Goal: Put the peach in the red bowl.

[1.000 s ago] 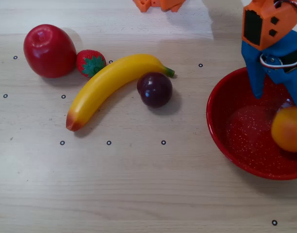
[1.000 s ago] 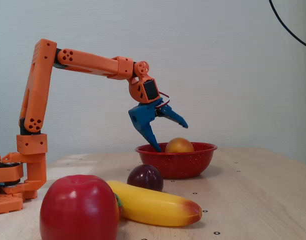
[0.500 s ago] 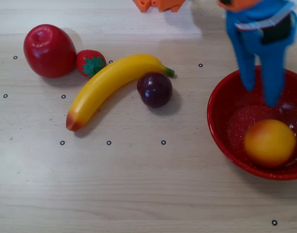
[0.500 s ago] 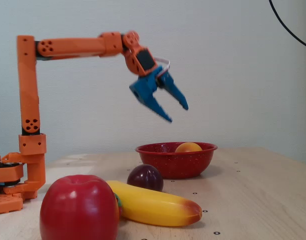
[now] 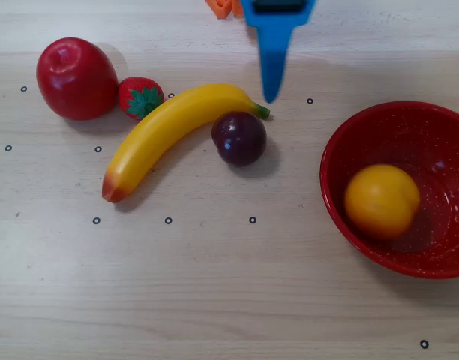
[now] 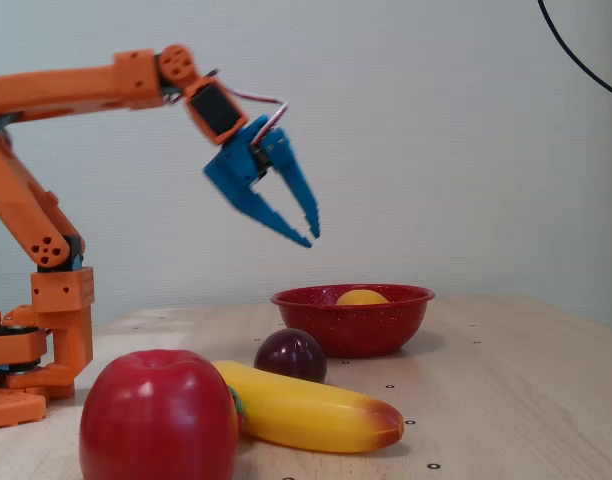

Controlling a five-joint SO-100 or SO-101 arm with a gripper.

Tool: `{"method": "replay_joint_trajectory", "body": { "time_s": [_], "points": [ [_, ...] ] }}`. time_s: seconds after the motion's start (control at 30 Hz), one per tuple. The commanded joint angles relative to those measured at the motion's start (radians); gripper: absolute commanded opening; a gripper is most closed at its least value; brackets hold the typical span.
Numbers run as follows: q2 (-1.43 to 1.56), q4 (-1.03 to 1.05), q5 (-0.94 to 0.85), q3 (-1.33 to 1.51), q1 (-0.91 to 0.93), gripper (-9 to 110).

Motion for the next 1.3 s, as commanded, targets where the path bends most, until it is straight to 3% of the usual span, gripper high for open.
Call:
{"method": "replay_joint_trajectory", "body": {
  "time_s": [0.0,0.23,0.53,0.83,1.27],
  "points": [
    [0.147,-0.081,0.02,0.087,-0.041,0],
    [0.494,-0.239,0.041,0.541,-0.084,0],
    [0.92,-0.261,0.046,0.904,-0.114,0],
    [1.091,-0.276,0.026,1.081,-0.143,0],
    [1.092,-0.206,-0.028,1.12,-0.13,0]
  ]
}}
